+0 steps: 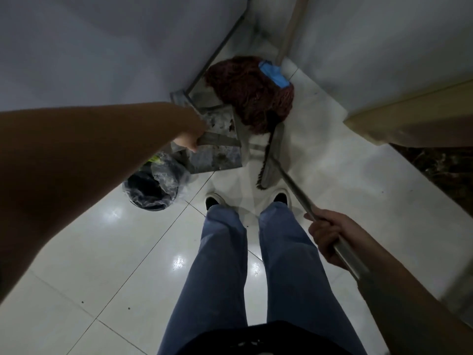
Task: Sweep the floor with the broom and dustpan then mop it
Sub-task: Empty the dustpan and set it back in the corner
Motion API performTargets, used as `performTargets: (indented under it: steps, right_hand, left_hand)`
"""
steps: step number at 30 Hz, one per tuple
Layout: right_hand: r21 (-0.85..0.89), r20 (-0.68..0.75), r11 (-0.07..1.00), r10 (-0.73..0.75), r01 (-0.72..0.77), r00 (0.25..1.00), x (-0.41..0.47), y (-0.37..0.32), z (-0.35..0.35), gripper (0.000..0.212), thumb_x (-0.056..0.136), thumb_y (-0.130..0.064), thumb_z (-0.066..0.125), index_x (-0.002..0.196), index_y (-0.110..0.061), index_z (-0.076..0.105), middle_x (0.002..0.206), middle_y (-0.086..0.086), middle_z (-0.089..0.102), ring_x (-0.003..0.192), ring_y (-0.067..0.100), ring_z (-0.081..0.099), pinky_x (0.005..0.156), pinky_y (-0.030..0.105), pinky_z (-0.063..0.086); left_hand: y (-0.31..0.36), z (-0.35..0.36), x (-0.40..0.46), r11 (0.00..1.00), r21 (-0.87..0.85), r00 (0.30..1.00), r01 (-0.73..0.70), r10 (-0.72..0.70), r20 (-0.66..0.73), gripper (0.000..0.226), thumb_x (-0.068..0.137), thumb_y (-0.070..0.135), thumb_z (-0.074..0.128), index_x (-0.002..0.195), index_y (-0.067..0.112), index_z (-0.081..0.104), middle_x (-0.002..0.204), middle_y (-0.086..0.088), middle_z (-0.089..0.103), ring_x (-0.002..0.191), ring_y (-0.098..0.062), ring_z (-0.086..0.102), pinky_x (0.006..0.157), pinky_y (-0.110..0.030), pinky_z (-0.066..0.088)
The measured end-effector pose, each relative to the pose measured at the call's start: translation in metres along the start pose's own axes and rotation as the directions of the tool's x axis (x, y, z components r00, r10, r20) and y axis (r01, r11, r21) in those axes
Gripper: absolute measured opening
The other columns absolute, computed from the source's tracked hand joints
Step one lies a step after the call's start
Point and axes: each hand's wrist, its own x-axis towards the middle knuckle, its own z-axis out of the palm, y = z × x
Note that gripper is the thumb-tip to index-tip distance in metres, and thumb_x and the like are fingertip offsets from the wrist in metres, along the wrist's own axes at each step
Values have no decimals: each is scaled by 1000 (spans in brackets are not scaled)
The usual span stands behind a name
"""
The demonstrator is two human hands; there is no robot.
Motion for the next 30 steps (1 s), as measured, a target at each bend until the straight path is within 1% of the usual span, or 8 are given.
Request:
performTargets:
  steps: [7,10,12,14,17,20,23,30]
  right_hand:
    - [36,-13,999,4,-4,1000,18,16,-7,91,1,5,91,71,-18,38,30,0,34,16,5,34,18,14,27]
    - [27,-6,1000,-16,16,1000,18,17,-6,89,2,3,91,72,-16,41,31,-1,34,17,4,33,18,12,26]
    - [18,-6,999,-31,31,1000,16,18,-6,87,4,1,93,73,-16,42,33,-2,34,18,3,33,19,11,26]
    - [14,-8,999,-40,40,999,15,19,-9,86,6,-1,93,75,-16,44,34,-3,34,19,2,33,20,10,27]
    - [-7,-13,999,-46,46,999,14,19,-11,89,7,-2,94,81,-16,46,35,-3,34,20,2,33,21,10,27]
    - [-13,-23,999,-38,38,999,13,18,-12,85,13,-3,95,82,-15,47,36,-3,35,20,2,33,21,10,28]
    - [-23,-50,999,-31,29,998,12,17,-12,68,33,-9,93,82,-14,47,35,-3,35,20,2,33,21,10,28]
    - [-38,-21,999,-29,28,999,10,15,-18,88,10,-2,94,83,-16,47,36,-2,35,21,2,33,21,10,28]
  left_hand:
    - [-2,16,22,986,166,990,-24,47,-135,58,88,49,53,136,18,44,145,-10,33,137,-29,24,102,-43,38]
    - [-13,36,16,972,-232,919,37,-125,-375,79,75,41,72,143,24,35,153,-13,12,141,-35,9,110,-54,27]
    - [-14,59,12,745,-666,844,40,-382,-377,95,70,31,79,147,22,25,153,-16,14,140,-37,13,112,-53,25]
    - [-10,72,8,297,-952,844,-71,-491,-216,105,70,24,80,149,17,12,148,-17,31,134,-33,34,110,-44,33]
    - [-5,67,7,-168,-981,880,-101,-475,-9,64,88,34,62,139,6,35,110,-7,59,96,-20,56,73,-22,52]
    - [-5,55,13,-41,-999,868,3,-496,23,30,92,41,53,93,11,56,80,-5,51,72,-18,47,66,-25,40]
    - [-7,48,19,-3,-1000,906,21,-422,20,27,91,37,56,102,12,54,84,-7,51,75,-20,48,72,-32,40]
    - [-56,37,-1,167,-983,897,76,-442,-6,29,91,31,56,105,6,53,82,-4,52,67,-13,45,60,-22,37]
